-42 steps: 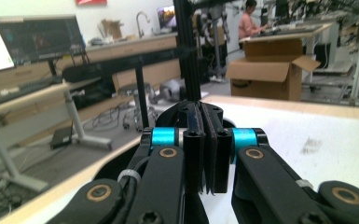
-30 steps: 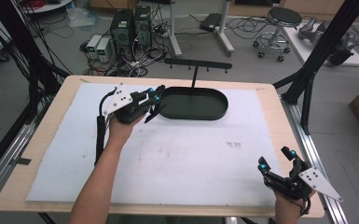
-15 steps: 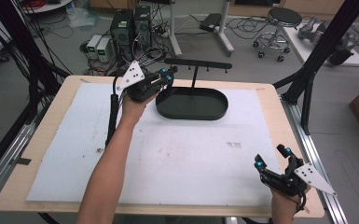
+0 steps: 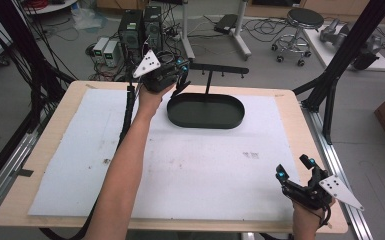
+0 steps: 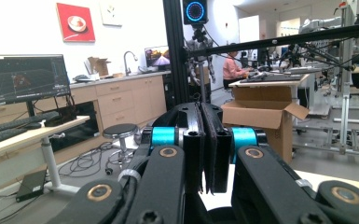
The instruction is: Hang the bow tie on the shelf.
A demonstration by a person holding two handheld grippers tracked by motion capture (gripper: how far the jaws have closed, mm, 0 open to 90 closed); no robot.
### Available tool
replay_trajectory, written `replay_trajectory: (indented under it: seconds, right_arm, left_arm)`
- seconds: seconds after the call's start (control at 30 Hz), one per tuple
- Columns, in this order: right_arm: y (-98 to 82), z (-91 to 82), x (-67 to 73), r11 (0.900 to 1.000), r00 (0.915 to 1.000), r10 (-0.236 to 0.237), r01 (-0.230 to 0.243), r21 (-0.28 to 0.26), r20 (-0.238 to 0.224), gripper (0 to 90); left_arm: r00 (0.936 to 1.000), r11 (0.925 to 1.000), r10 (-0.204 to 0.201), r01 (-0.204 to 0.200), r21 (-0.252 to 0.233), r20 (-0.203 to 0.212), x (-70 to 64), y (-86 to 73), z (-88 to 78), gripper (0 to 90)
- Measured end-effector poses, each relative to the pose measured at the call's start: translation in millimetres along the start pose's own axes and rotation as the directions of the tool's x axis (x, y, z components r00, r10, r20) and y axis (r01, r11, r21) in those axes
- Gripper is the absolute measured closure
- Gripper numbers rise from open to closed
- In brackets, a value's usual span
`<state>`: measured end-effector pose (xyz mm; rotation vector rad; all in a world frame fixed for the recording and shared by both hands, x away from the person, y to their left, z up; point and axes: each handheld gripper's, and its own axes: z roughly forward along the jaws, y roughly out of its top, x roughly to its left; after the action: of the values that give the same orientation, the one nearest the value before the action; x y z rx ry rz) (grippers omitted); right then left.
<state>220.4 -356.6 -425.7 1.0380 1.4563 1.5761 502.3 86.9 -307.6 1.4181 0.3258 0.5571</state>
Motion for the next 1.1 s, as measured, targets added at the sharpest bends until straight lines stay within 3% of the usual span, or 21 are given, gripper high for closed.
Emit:
replay_trajectory:
  seconds: [0.2,0.5,0.8,0.87,0.97,1.0,1.03,1.07,1.1]
  right_arm:
    - [-1.4,5.4,1.6,1.0,1.0,-0.005,0.005,0.015,-0.006,9.9]
    - [-1.7,7.2,3.3,1.0,0.9998,-0.01,0.011,0.02,-0.015,9.9]
    - [-2.3,10.0,5.2,1.0,0.9997,-0.016,0.016,0.026,-0.019,9.9]
    - [-2.3,10.3,6.2,0.999,0.9996,-0.017,0.017,0.031,-0.021,9.9]
    - [-2.0,10.0,7.0,0.999,0.9996,-0.019,0.02,0.029,-0.021,9.9]
    - [-2.0,10.0,7.0,0.999,0.9996,-0.019,0.02,0.029,-0.021,9.9]
    - [-1.8,9.6,7.4,0.999,0.9995,-0.021,0.022,0.028,-0.024,9.9]
    - [-1.8,9.6,7.4,0.999,0.9995,-0.021,0.022,0.028,-0.024,9.9]
    - [-1.5,9.4,7.8,0.999,0.9995,-0.022,0.023,0.028,-0.024,9.9]
  left_arm:
    - [0.9998,0.9997,-0.012,0.012,0.019,0.018,8.4,-7.1,12.0,87.1]
    - [0.9989,0.9994,-0.006,0.007,0.033,-0.046,29.9,-13.5,11.8,87.0]
    - [0.9944,0.998,-0.009,0.016,0.062,-0.106,48.2,-20.0,-3.2,84.3]
    - [0.9896,0.9963,-0.014,0.026,0.082,-0.143,50.6,-23.0,-8.0,77.7]
    - [0.9805,0.9944,-0.041,0.059,0.088,-0.192,53.4,-27.0,-15.7,45.9]
    - [0.9767,0.9937,-0.048,0.068,0.089,-0.209,54.2,-27.7,-19.3,45.9]
    - [0.9744,0.994,-0.055,0.074,0.081,-0.218,54.3,-28.0,-25.1,36.9]
    - [0.9727,0.9947,-0.054,0.073,0.073,-0.226,53.9,-28.0,-28.4,36.9]
    - [0.9694,0.9945,-0.052,0.072,0.076,-0.24,53.0,-27.1,-33.1,27.9]
